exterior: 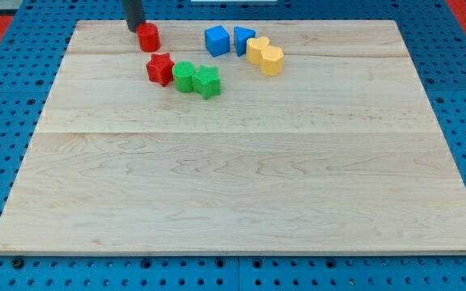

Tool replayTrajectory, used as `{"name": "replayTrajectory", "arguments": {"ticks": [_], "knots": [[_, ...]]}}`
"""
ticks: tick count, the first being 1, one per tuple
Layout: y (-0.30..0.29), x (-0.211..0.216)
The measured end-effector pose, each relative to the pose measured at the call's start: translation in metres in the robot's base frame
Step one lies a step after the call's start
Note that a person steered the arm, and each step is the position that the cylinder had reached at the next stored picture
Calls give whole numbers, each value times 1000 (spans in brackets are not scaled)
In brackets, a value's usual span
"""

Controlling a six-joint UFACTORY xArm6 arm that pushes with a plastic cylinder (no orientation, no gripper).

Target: Move the red blocks into the green blocks

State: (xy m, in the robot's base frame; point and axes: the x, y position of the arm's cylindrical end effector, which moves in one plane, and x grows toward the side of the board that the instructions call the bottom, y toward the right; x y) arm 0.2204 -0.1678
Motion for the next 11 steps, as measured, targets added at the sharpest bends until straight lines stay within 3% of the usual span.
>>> {"name": "replayTrajectory", "arguments": {"ticks": [1,3,5,9,11], "knots": [[26,24],[12,16],[66,23],[91,81],[184,98]]}}
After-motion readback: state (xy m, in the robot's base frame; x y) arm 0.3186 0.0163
